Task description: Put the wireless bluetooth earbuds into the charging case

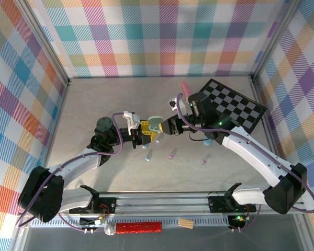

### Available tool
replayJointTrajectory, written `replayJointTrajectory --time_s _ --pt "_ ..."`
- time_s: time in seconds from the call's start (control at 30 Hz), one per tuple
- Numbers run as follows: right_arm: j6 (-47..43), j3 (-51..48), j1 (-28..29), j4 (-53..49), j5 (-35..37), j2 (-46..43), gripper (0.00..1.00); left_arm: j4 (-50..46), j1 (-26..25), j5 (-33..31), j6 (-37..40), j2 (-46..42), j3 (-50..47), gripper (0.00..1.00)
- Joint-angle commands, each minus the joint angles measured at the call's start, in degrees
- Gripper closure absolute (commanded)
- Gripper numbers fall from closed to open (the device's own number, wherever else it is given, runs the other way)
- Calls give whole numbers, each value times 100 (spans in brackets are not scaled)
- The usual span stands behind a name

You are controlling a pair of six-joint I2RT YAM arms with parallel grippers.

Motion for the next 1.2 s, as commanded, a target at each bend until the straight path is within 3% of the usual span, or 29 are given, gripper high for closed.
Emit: replayJointTrajectory --time_s 0.0,0.2,0.47,0.67,0.93,1.17 --pt "-22 -50 37 276 234 -380 66 272 68 10 -1 -82 77 62" --pt "434 -955 -161 1442 501 -1031 60 607 253 -146 -178 -94 -127 62" --pt "1663 -1994 -1010 2428 532 -743 59 1003 686 -227 -509 -350 -410 63" --pt "1760 -1801 -1038 2426 123 636 54 992 798 -216 -600 -664 -526 63" --pt "1190 -446 -740 1503 34 2848 51 1179 840 -302 -786 -1083 -715 62" --pt "1037 349 -408 1245 -8 3970 50 1062 946 -448 -821 -1317 -837 62"
